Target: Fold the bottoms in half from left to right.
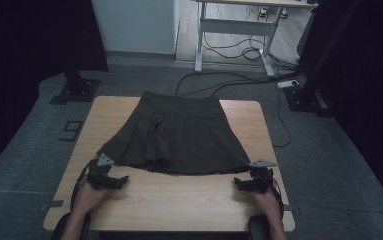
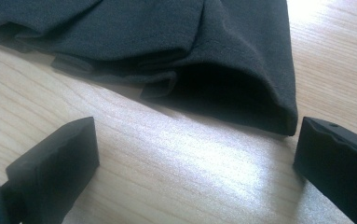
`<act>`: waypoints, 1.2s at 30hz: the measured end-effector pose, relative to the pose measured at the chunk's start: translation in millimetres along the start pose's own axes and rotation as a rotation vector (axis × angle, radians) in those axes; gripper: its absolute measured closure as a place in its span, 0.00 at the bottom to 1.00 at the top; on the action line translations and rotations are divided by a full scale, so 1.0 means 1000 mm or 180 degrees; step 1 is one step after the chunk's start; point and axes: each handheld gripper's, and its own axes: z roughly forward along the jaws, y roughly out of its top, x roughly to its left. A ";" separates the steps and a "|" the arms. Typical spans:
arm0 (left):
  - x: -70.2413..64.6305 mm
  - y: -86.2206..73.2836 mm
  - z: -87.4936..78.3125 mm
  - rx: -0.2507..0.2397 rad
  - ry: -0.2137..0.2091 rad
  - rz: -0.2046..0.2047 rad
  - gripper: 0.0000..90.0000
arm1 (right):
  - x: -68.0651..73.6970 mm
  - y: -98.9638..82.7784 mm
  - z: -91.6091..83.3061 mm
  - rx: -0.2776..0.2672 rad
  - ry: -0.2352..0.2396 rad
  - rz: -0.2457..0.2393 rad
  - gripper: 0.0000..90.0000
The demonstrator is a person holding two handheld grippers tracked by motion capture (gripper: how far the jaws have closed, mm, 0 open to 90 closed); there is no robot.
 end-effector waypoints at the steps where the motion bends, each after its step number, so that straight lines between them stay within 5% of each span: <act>1: 0.001 0.001 0.000 0.0026 0.0011 -0.0018 0.00 | 0.000 0.002 -0.001 0.0014 0.0037 0.0021 0.03; 13: 0.008 0.019 -0.016 -0.0119 0.0060 -0.0067 0.04 | 0.003 0.020 -0.014 -0.0108 0.0191 0.0079 0.03; 19: 0.009 0.043 -0.020 -0.0153 0.0097 0.0068 0.00 | 0.010 0.042 -0.017 -0.0194 0.0295 0.0075 0.03; 24: 0.013 0.061 -0.019 -0.0221 0.0035 0.0053 0.01 | 0.016 0.058 -0.013 -0.0217 0.0341 0.0031 0.05; 27: 0.017 0.077 -0.014 -0.0228 0.0015 0.0095 0.04 | 0.021 0.070 -0.007 -0.0213 0.0354 -0.0023 0.06; 30: 0.021 0.087 -0.009 -0.0222 -0.0003 0.0088 0.17 | 0.025 0.083 0.000 -0.0201 0.0370 -0.0059 0.08; 36: 0.031 0.107 0.012 -0.0109 0.0115 0.0034 0.29 | 0.032 0.103 0.018 -0.0158 0.0415 -0.0077 0.15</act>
